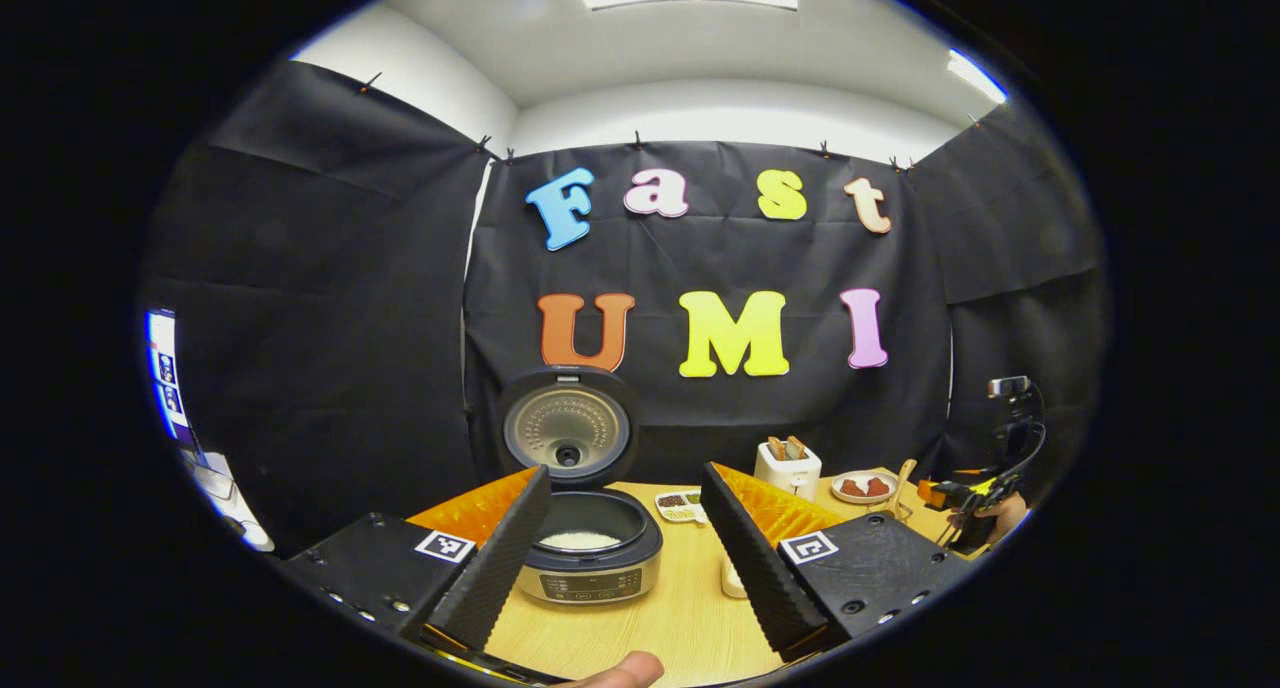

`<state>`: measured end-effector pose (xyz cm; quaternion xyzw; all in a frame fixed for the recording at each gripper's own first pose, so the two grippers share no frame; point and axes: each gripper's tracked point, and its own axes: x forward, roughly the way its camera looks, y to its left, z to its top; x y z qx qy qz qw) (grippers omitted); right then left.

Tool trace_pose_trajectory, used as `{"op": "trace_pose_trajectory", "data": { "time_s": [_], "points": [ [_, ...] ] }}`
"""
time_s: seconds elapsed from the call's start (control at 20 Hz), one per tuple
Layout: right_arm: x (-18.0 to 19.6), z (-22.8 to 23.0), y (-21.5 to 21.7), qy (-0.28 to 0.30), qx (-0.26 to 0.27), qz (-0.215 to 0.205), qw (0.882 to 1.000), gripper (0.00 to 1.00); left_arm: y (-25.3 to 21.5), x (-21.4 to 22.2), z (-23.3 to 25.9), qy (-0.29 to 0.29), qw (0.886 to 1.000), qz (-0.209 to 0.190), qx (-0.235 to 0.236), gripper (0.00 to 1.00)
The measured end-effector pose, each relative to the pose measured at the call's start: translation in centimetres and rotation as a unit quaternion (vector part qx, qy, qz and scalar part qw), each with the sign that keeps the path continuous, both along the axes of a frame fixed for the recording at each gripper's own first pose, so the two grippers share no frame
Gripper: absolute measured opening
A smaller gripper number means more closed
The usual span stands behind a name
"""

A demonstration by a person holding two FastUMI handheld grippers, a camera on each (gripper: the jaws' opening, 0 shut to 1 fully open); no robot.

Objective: Close the left gripper, press the button to open the rice cooker; take a wooden spoon from the chopstick holder with the right hand, scoop a spoonful of rice and pour it into the rice cooker, then put the wooden spoon back into the chopstick holder.

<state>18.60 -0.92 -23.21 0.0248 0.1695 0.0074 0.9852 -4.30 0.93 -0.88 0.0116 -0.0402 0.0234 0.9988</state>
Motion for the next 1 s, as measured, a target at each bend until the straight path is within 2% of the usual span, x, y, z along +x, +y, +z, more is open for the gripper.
{"op": "trace_pose_trajectory", "data": {
  "time_s": [0.1, 0.25, 0.3, 0.4, 0.45, 0.5, 0.55, 0.6, 0.65, 0.7, 0.8, 0.9, 0.95, 1.0],
  "points": [
    [2.0, -1.1, 0.3, 0.008, 0.001, 0.005, 1.0, 1.0, 0.2, -0.3, 0.5, -0.01, 1.0, 0.009, 0.013, 0.95],
    [4.7, -2.6, 0.4, 0.032, 0.021, 0.001, 0.999, 1.0, -1.0, -1.4, -0.2, -0.001, 1.0, 0.003, 0.007, 0.95],
    [5.6, -2.6, 0.3, 0.034, 0.033, -0.004, 0.999, 0.94, -1.6, -1.8, 0.1, -0.005, 1.0, -0.002, 0.006, 0.95],
    [7.2, -3.0, 0.1, 0.04, 0.043, -0.004, 0.998, 0.98, -2.4, -2.4, 0.6, -0.014, 1.0, -0.011, 0.005, 0.95],
    [7.8, -3.7, 0.1, 0.054, 0.042, 0.002, 0.998, 0.87, -2.8, -2.6, 0.7, -0.015, 1.0, -0.016, 0.004, 0.95],
    [8.6, -4.4, 0.5, 0.061, 0.06, 0.014, 0.996, 0.89, -3.3, -2.7, 0.4, -0.008, 1.0, -0.02, 0.003, 0.95],
    [9.4, -4.2, 1.4, 0.062, 0.091, 0.029, 0.994, 0.85, -3.6, -3.0, 0.2, -0.004, 1.0, -0.023, 0.003, 0.95],
    [10.0, -4.3, 1.6, 0.063, 0.113, 0.03, 0.991, 0.77, -3.8, -3.3, 0.3, -0.004, 1.0, -0.023, 0.002, 0.95],
    [10.8, -4.5, 1.5, 0.067, 0.118, 0.027, 0.99, 0.77, -4.0, -3.3, 0.6, -0.005, 1.0, -0.023, 0.001, 0.95],
    [11.4, -4.8, 1.0, 0.068, 0.114, 0.023, 0.991, 0.84, -4.4, -3.3, 0.8, -0.008, 1.0, -0.028, 0.0, 0.96],
    [12.7, -5.5, 0.9, 0.078, 0.105, 0.021, 0.991, 0.85, -5.0, -3.0, 0.9, -0.005, 0.999, -0.036, 0.006, 0.96],
    [13.4, -5.3, 1.6, 0.082, 0.124, 0.037, 0.988, 0.82, -4.7, -2.7, 0.3, 0.006, 0.999, -0.033, 0.019, 0.96],
    [13.7, -6.0, 1.6, 0.093, 0.13, 0.036, 0.986, 0.63, -4.3, -2.7, 0.3, 0.012, 0.999, -0.026, 0.023, 0.96],
    [14.1, -6.4, 1.3, 0.1, 0.138, 0.03, 0.985, 0.69, -3.9, -2.6, 0.2, 0.018, 0.999, -0.019, 0.024, 0.97]
  ]
}}
